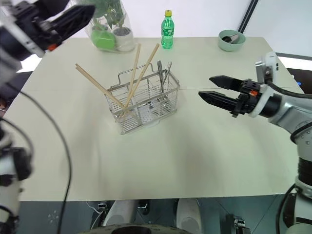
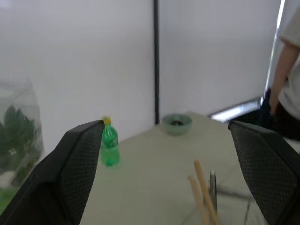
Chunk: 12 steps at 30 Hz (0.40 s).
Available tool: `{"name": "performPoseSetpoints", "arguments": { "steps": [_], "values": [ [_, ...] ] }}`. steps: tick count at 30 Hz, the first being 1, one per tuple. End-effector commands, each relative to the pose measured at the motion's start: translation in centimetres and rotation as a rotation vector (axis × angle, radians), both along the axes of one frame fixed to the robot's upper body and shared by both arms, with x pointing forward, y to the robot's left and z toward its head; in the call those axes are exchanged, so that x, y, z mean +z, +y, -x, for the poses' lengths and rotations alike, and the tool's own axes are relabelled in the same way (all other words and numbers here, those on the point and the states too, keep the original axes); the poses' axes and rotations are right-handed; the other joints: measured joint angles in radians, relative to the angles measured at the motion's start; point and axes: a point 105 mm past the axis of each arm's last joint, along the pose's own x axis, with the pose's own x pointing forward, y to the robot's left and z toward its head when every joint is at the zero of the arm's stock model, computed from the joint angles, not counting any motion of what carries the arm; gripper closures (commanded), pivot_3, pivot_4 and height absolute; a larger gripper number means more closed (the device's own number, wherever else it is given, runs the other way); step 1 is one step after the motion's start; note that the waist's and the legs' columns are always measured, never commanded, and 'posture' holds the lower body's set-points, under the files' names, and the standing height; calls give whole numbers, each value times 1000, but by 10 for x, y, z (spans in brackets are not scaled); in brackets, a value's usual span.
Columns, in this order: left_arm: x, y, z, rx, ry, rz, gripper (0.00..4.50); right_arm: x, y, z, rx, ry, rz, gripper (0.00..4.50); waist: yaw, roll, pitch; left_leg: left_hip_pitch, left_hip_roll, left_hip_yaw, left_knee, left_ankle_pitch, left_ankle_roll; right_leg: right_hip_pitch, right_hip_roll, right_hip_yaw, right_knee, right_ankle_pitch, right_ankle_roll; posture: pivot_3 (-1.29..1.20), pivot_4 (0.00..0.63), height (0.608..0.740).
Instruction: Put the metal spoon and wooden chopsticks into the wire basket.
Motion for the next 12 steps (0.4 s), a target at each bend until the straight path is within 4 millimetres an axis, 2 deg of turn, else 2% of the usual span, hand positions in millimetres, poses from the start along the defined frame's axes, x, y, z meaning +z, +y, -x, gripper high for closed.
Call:
{"name": "performPoseSetpoints", "arguments": {
  "steps": [1,7,12],
  "values": [
    [-9,17,24,-85,37,-176,51,7,-9,6,36,-49,68,0,-1,0,0,0,0,1,0,-1,-1,0,0,0,0,0,0,0,150,684],
    [-50,52,39,-54,192,-403,51,-6,-13,8,80,-25,148,0,5,1,1,0,0,1,-2,-2,-2,-3,-4,0,-4,0,-1,0,150,684],
    [-73,60,47,-49,246,-462,51,-9,-13,2,79,-26,146,0,5,1,0,0,0,6,-16,0,-4,-13,-6,6,-4,0,-1,0,150,684]
  ]
}}
